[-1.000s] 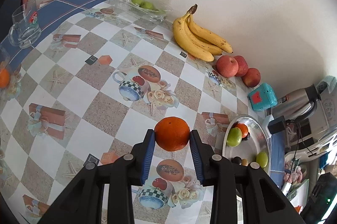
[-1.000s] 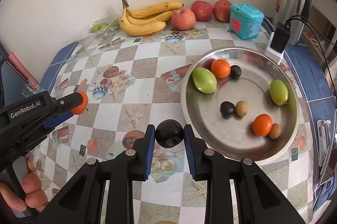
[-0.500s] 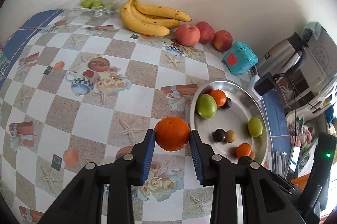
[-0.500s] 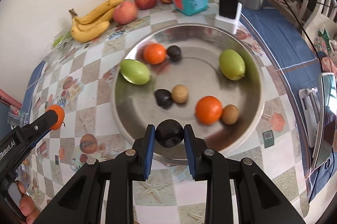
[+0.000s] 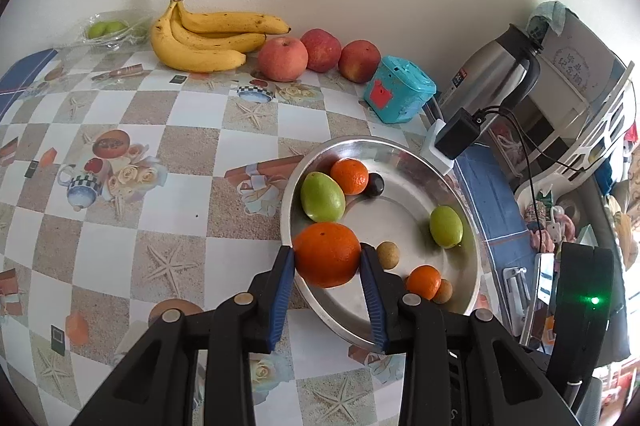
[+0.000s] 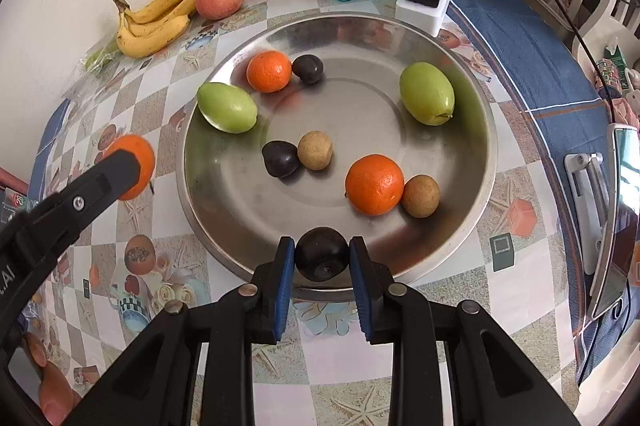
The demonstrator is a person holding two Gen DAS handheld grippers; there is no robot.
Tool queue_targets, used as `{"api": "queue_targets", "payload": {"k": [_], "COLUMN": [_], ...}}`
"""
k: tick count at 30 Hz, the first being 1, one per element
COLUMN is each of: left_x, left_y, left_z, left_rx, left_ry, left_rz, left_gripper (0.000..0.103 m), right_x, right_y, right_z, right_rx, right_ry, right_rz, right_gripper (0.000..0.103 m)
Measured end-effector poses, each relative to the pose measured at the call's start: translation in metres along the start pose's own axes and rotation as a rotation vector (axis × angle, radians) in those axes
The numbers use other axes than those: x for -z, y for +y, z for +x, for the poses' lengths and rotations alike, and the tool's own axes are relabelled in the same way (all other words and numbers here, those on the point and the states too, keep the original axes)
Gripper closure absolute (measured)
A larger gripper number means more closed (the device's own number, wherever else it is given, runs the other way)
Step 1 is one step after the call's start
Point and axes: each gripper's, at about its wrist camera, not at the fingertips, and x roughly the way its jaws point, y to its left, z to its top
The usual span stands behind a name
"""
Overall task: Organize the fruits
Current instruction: 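Carry the plum and orange over the steel bowl with both tools, then open both tools to release the plum and orange into the bowl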
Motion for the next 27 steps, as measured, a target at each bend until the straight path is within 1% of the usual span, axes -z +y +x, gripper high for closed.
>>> {"api": "queue_targets", "payload": {"k": [10,20,23,25,27], "left_x": [0.006,0.008,0.008,0.007,0.006], "left_y": [-0.004,-0.005,-0.004,-0.004,-0.003], "left_z": [0.016,0.022,0.022,0.021,0.019], "left_rx": [0.010,0.015,0.014,0.019,0.020], "left_ry": [0.045,0.077,0.079,0.076,0.071], "left_rz": [0.001,0.004,-0.001,-0.006,-0.008], "left_gripper": [0.067,0.065,0.064,0.055,0.052], "right_x": [0.001,0.000,0.000,0.000,0.000], "right_y": [0.000,0.004,0.004,0.004,0.004], "right_z": [0.003,0.008,0.008,0.008,0.008], "right_rx": [0.011,0.013,0.012,0.012,0.012], "right_ry": [0.016,0.032,0.034,0.035,0.035], "right_rz": [-0.004,-0.013,-0.015,-0.015,-0.015], "right_gripper": [0.074,0.074,0.074,0.073,0.071]}}
